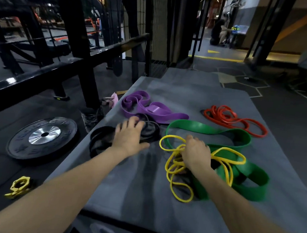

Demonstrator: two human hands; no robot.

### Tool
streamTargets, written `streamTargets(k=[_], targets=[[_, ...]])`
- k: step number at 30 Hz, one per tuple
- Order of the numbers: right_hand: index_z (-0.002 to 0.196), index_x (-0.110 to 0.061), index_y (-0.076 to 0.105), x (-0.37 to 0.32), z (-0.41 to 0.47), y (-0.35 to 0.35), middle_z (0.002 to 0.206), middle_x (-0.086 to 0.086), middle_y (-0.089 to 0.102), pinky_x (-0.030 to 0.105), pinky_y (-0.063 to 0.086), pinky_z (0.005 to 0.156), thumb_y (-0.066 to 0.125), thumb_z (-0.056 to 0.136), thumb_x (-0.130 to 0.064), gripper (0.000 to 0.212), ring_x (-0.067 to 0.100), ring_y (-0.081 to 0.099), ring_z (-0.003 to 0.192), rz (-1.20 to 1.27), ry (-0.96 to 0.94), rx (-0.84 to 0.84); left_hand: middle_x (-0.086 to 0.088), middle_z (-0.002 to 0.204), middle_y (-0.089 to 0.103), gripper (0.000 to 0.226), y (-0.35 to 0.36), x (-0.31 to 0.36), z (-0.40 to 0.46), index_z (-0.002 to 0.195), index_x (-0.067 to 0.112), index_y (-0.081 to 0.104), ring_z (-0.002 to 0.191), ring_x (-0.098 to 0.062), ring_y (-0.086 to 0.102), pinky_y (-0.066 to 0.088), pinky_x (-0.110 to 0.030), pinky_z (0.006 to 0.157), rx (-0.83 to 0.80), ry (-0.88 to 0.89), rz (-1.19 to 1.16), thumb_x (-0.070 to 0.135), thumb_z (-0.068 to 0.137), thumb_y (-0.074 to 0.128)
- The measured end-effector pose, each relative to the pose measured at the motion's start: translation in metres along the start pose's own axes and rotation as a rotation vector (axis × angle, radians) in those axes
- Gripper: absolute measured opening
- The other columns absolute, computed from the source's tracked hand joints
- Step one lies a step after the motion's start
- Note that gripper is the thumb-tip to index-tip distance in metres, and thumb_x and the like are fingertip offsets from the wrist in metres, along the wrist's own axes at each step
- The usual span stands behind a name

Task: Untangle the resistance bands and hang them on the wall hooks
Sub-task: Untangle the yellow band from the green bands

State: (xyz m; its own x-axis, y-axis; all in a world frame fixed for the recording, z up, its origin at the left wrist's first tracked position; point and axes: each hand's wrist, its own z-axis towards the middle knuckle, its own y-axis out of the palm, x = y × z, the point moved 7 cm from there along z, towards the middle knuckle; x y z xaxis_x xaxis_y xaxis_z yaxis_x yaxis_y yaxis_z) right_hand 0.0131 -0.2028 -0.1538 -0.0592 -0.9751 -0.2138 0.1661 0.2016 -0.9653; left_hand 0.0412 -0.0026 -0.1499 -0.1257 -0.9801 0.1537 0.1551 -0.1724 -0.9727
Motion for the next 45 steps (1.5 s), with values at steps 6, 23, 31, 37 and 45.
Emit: streamTargets(k=[6,23,31,37,45], targets=[[0.094,-0.016,0.072,-0.009,-0.037,-0.060,0.093,0.011,0.073,0.035,0.049,0.079,0.066,0.078,-0.015,0.017,0.029,0.065,0.097,0.448,-0.179,0.033,-0.001,0.130,0.038,0.091,0.001,0.075,-0.042,0.136,0.013,0.035,0.120,-0.014,0.043,0.035,-0.019,0.097,-0.123,0.116,-0.678,0.029,0.061,0.086],[0.097,-0.021,0.064,0.061,-0.109,-0.091,0.107,0.008,0.066,0.033,0.039,0.093,0.050,0.083,-0.013,0.022,0.030,0.054,0.109,0.000,-0.168,0.054,0.010,0.035,0.043,0.034,-0.133,0.030,-0.102,0.070,0.013,0.047,0.028,-0.002,0.030,0.031,-0.011,0.036,0.367,-0.369,-1.910,0.028,0.099,0.041],[0.083,-0.006,0.060,0.066,-0.112,-0.118,0.098,0.021,0.062,0.036,0.044,0.075,0.061,0.085,-0.010,0.004,0.036,0.059,0.094,0.331,-0.144,0.112,-0.001,0.058,0.046,0.041,-0.139,0.005,-0.104,0.069,0.007,0.053,0.056,-0.016,0.043,0.037,-0.028,0.057,0.338,-0.278,-1.058,0.037,0.096,0.045],[0.083,-0.004,0.064,0.024,-0.111,-0.165,0.091,0.015,0.070,0.032,0.046,0.075,0.068,0.082,-0.022,0.019,0.029,0.064,0.089,0.438,-0.233,0.139,0.000,0.084,0.055,0.091,-0.064,0.079,-0.095,0.103,0.011,0.061,0.076,-0.015,0.052,0.045,-0.026,0.068,-0.084,0.010,-0.712,0.067,0.036,0.083],[0.073,0.007,0.063,-0.013,-0.072,-0.156,0.067,0.013,0.062,0.041,0.053,0.074,0.074,0.077,-0.013,0.023,0.020,0.057,0.067,0.828,-0.336,-0.080,-0.022,0.084,0.063,0.033,-0.031,0.138,-0.070,0.065,0.014,0.057,0.090,-0.033,0.063,0.048,-0.037,0.083,-0.093,0.071,-0.910,0.039,0.087,0.053]])
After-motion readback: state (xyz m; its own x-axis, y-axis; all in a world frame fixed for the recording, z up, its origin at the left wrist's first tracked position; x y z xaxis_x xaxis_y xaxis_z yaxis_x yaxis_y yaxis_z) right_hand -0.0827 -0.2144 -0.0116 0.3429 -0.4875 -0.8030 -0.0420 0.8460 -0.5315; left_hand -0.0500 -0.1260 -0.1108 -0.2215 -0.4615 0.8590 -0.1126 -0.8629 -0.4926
